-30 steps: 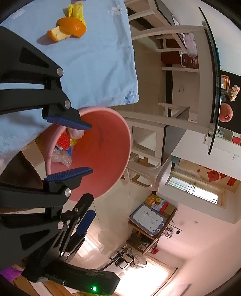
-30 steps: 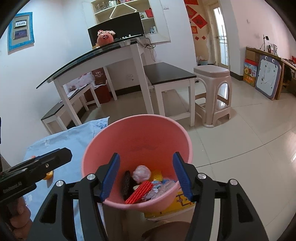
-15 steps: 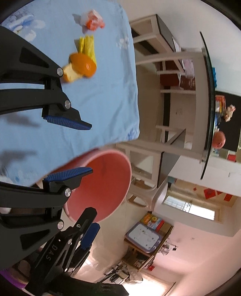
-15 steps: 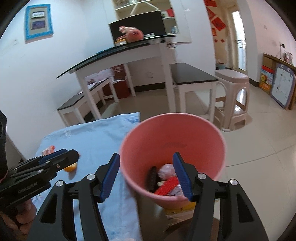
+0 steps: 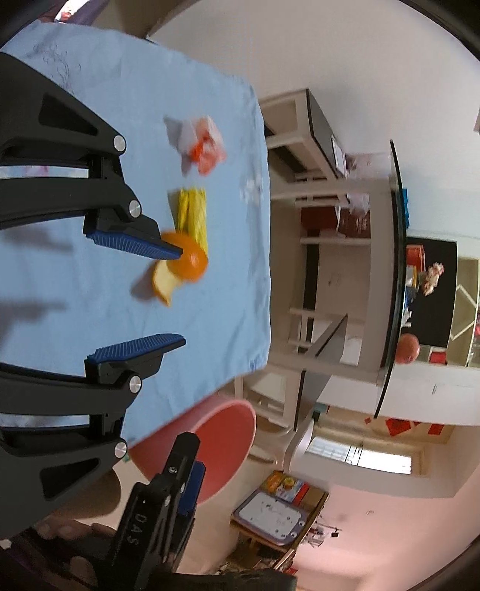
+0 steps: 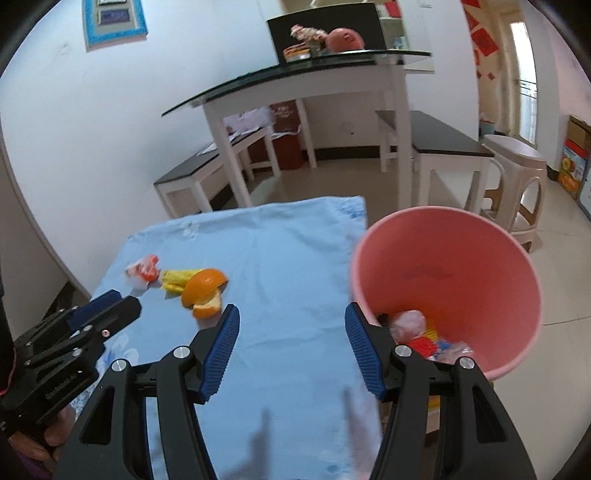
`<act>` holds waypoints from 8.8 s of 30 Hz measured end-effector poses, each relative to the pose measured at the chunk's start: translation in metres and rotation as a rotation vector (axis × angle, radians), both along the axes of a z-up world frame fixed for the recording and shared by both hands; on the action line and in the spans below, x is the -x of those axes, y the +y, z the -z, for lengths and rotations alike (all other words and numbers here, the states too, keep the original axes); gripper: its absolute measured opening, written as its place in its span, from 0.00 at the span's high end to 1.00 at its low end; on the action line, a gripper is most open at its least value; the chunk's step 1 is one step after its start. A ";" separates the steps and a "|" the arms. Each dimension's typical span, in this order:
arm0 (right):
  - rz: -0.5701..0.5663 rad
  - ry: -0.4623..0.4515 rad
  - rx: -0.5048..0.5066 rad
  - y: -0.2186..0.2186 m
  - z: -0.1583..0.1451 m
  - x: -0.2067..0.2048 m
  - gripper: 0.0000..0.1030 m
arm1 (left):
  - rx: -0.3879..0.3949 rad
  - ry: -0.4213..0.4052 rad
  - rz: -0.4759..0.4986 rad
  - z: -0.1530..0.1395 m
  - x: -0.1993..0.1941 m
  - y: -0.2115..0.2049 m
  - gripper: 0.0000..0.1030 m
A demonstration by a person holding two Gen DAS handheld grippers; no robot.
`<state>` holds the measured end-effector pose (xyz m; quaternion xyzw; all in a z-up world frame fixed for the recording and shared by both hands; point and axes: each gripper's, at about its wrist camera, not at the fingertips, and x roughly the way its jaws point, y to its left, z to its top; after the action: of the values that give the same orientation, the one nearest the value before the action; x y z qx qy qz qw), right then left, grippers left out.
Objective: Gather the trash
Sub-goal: 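Move both tools back over the table toward the orange peel, then grasp the red-white wrapper with the left tool while the right tool grasps the orange peel, then carry both items over the pink bucket and open both tools to drop them, then move both tools back over the table toward the yellow wrapper, then grasp the yellow wrapper with the left tool while the right tool grasps the peel piece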
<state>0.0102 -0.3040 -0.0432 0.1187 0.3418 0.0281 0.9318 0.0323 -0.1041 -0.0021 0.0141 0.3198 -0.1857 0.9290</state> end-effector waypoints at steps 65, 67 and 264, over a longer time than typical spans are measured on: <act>-0.243 0.263 -0.210 0.099 0.066 -0.160 0.60 | 0.247 0.165 -0.276 0.031 -0.078 0.159 0.81; -0.237 0.249 -0.207 0.101 0.064 -0.156 0.64 | 0.246 0.165 -0.278 0.031 -0.074 0.160 0.81; -0.050 0.087 -0.063 0.065 0.029 -0.020 0.40 | -0.041 0.140 0.200 0.045 -0.127 0.079 0.55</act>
<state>0.0302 -0.2386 -0.0719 0.1403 0.3837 0.0569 0.9110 0.1589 -0.0254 -0.0468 0.0519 0.3845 -0.2714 0.8808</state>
